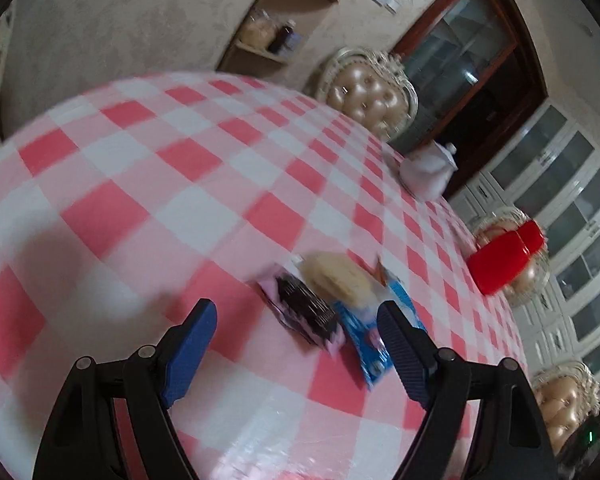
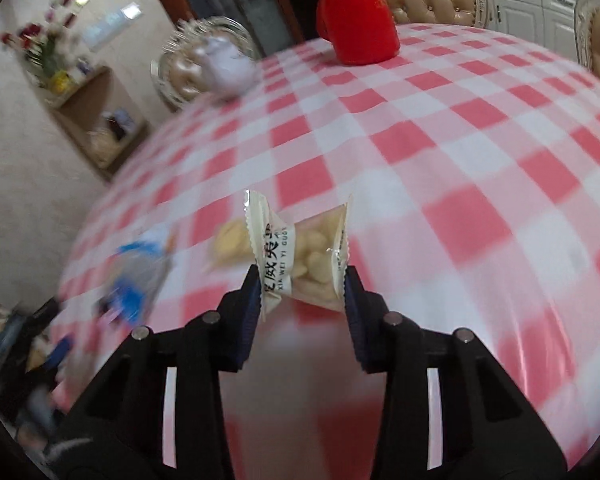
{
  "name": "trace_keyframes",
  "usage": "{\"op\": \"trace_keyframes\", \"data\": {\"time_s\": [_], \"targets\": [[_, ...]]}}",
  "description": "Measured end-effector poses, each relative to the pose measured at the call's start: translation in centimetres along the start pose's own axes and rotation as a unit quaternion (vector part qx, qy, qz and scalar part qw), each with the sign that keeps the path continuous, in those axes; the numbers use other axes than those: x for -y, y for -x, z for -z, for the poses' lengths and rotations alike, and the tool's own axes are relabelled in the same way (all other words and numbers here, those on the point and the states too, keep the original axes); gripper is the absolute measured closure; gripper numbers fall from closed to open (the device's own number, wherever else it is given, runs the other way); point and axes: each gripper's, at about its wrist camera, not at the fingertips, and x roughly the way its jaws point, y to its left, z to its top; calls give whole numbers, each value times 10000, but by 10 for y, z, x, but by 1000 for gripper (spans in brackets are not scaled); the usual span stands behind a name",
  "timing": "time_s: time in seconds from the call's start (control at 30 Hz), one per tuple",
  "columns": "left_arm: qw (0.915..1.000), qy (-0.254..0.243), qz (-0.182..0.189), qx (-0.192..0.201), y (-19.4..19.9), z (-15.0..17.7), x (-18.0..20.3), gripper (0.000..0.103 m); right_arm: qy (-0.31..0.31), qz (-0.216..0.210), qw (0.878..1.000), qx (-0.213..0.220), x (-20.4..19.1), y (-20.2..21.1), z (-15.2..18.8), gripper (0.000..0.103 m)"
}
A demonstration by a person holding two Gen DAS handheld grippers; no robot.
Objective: Organize snacks
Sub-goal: 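Grasp the white nut packet with the right tool, then lower the left tool onto the blue cartoon packet and grasp it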
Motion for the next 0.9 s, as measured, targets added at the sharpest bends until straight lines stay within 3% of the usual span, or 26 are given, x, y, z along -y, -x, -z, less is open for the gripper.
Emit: {"op": "trace_keyframes", "data": {"time_s": [0.07,0.13,0.23,0.27,0.4,0.57,0.67,0.73,0.83,0.9], "targets": [[9993,-291,88,-225,-8,7,15,20,-87,-350,9993,3,0,19,16,60],[9959,-896,-128,-55,-7,14,37,20,-254,-687,9973,22,3,35,31,59],[9833,-1811,-170,68,-12,16,68,18,-321,-770,9965,57,6,44,54,59],[9754,-2192,-229,-14,-20,17,78,18,-433,-823,9957,4,9,43,58,59],[9257,-3660,-863,-418,-72,26,107,17,-672,-958,9931,10,17,44,55,59],[9068,-4119,-601,-668,-90,28,120,17,-753,-1027,9917,198,20,53,48,58],[8825,-4586,-679,-793,-96,44,123,17,-797,-1116,9905,64,20,50,48,58],[8799,-4653,-602,-749,-94,48,125,18,-796,-1154,9901,16,20,49,48,58],[8936,-4414,-419,-696,-91,39,129,18,-739,-1139,9907,49,18,50,49,58],[8925,-4430,-488,-703,-96,37,132,17,-739,-1131,9908,60,18,50,50,57]]}}
